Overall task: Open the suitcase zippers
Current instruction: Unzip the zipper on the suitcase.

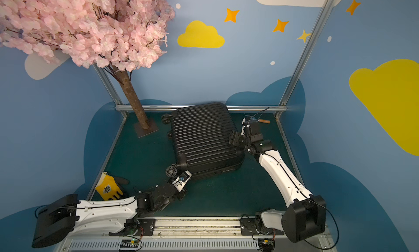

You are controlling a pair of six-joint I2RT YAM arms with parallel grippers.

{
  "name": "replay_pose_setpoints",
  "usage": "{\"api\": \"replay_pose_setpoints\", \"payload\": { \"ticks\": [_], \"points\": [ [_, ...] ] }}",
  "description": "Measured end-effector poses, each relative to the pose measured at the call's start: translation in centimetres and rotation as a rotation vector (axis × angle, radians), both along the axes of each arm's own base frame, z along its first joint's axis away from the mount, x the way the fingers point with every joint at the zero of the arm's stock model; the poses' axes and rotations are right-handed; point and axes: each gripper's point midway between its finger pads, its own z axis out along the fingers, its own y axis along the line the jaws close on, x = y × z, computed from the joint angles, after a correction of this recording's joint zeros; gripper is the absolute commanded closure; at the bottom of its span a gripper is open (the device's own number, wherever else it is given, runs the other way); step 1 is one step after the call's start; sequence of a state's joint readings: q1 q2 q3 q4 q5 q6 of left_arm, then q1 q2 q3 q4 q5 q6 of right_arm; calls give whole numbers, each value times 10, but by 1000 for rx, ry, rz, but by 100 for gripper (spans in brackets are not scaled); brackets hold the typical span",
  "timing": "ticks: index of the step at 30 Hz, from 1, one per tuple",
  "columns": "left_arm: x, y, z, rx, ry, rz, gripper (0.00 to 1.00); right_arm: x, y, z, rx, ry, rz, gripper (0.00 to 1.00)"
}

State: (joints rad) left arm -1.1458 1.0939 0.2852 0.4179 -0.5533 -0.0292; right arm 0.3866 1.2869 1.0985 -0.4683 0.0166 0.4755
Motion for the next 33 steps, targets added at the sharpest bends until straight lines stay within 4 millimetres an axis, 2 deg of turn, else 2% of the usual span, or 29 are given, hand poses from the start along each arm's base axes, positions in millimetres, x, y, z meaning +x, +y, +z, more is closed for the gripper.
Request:
{"api": "replay_pose_setpoints", "payload": {
  "ticks": [5,7,8,9,11,12,14,19,24,27,29,31,33],
  "points": [
    [0,0,-2,-42,37,25,98,-12,0,4,-39,-44,-69,23],
    [1,-1,-3,-57,50,32,98,-20,6,9,-18,-59,-72,23],
    [1,-4,-2,-65,55,31,98,-30,23,13,43,-43,-24,23],
    [2,-9,-1,-68,62,23,98,-44,51,16,110,-22,66,23],
    [6,-21,0,-62,70,19,98,-65,94,21,206,8,207,23],
    [8,-29,1,-61,73,12,98,-76,108,21,249,38,259,23],
    [12,-41,1,-49,77,8,98,-84,122,24,309,55,305,23],
    [17,-61,2,-23,66,6,98,-87,135,28,393,79,332,23],
    [12,-57,7,-34,67,-8,97,-92,125,39,376,66,311,17],
    [2,-60,21,-83,86,-68,68,-107,103,36,311,91,281,15],
    [-13,-66,35,-136,113,-143,50,-125,85,19,223,155,273,17],
    [-28,-69,45,-165,143,-206,41,-140,70,-2,134,220,277,20],
    [-43,-65,54,-187,177,-251,37,-158,63,-16,53,250,315,22]
  ]
}}
